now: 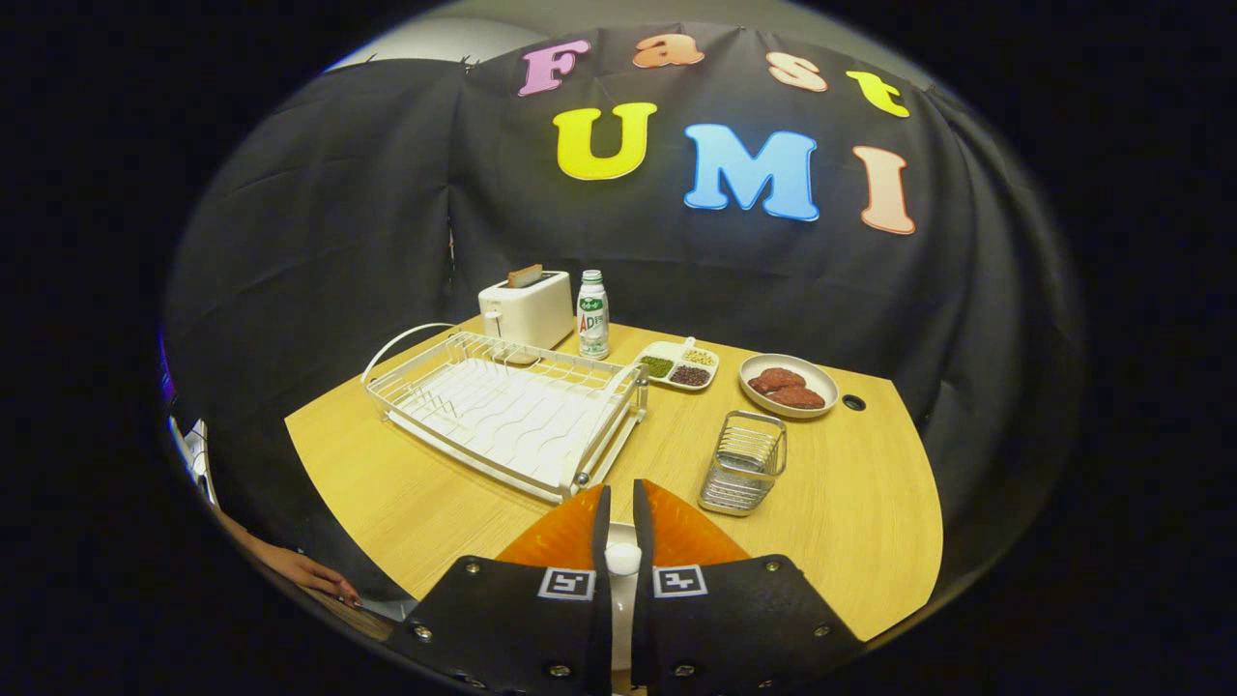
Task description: Take the plate from the dish rack, then take the spoon from the basket and place it into the plate.
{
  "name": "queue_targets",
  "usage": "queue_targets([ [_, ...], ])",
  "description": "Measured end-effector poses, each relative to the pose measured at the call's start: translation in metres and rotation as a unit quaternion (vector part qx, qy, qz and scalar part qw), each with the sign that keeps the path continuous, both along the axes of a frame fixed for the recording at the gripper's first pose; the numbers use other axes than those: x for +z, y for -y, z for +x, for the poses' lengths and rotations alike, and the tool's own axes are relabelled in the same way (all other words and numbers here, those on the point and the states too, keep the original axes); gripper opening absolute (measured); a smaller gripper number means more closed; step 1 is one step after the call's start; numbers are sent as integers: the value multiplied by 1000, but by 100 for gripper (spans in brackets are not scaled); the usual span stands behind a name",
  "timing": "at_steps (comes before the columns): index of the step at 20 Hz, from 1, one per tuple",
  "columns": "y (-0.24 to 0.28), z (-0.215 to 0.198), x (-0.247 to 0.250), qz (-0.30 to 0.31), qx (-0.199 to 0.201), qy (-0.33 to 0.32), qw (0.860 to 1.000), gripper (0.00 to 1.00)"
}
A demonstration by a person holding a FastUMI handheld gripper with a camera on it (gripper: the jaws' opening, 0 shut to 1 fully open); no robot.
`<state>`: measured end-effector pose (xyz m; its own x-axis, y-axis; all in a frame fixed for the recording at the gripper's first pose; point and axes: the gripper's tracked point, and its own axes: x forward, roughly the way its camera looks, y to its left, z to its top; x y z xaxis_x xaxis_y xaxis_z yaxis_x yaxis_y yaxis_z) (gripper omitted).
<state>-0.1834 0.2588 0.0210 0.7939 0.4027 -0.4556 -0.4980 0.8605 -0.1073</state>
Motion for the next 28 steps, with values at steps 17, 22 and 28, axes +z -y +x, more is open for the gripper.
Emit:
queue_targets([
  [17, -17, 12, -17, 8, 67, -10, 998, 47],
  [22, 41, 23, 44, 46, -4, 80, 996, 47],
  [28, 143, 48, 90, 84, -120, 154, 977, 50],
])
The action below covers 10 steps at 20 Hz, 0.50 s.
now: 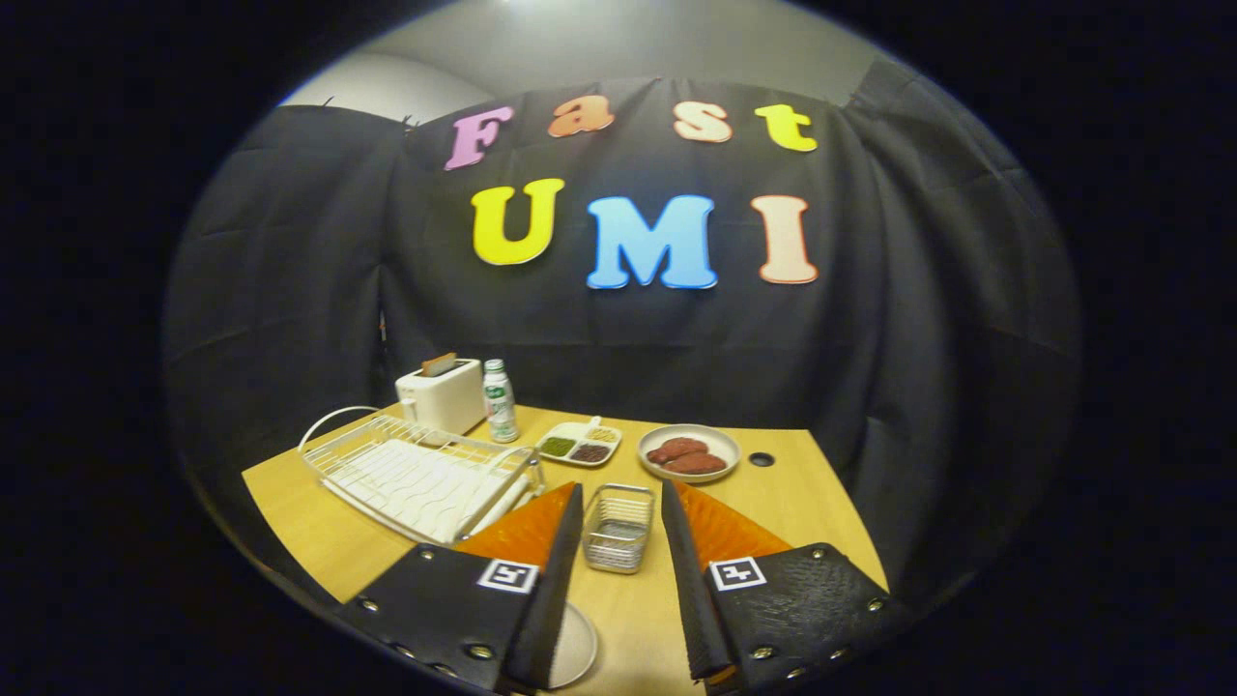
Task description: Take the plate from the dish rack, then take the spoon from the basket and place it into the plate.
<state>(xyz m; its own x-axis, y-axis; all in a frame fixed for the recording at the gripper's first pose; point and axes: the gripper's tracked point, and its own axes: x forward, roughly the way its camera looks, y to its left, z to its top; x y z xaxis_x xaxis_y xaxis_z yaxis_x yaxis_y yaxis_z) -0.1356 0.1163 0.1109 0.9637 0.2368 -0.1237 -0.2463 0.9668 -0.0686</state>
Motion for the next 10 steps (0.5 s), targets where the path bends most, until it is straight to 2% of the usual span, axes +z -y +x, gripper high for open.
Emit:
queue_targets([
  [2, 35, 8, 16, 12, -36, 37, 999, 98],
  [4, 73, 25, 32, 17, -97, 95, 991, 96],
  [5, 83, 33, 34, 11, -107, 117, 987, 96],
  [8, 83, 57, -7, -21, -68, 118, 990, 99],
  [10, 95, 77, -38, -33, -76, 117, 990, 99],
])
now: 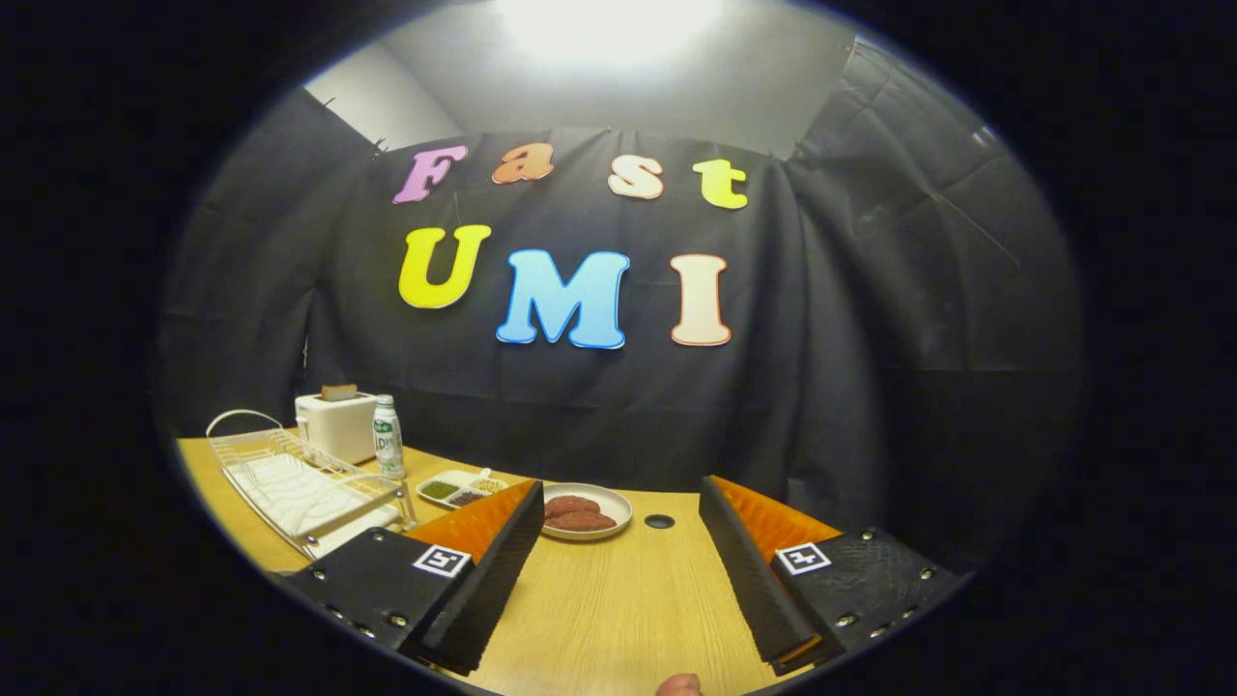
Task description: Take the plate from the dish rack, then take the spoon from the basket and place it into the plate.
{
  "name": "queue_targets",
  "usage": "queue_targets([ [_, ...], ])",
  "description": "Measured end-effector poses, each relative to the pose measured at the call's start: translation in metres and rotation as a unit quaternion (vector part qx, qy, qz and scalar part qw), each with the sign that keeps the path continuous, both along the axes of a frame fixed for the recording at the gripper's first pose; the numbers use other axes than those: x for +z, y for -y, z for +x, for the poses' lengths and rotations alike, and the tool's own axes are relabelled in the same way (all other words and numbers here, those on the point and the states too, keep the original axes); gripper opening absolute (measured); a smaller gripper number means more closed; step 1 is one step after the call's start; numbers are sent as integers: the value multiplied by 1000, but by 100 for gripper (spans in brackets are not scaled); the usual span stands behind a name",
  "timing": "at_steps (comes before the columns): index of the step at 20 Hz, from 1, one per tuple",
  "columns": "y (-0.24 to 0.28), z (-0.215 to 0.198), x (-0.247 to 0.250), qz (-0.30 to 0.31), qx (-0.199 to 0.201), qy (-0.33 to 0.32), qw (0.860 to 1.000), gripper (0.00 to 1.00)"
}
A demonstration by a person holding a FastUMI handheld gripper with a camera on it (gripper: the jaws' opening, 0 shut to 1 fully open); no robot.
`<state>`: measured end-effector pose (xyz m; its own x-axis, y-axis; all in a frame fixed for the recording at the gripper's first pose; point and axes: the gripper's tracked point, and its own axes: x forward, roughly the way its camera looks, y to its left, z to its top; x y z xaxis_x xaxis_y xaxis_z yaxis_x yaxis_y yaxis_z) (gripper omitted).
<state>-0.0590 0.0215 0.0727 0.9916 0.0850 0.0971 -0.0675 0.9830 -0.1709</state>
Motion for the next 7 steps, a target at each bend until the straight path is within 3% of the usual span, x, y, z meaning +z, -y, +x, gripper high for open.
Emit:
queue_targets([
  [3, 9, 18, -55, -20, -10, -12, 1000, 99],
  [7, 5, 27, -104, 29, 3, -47, 998, 99],
])
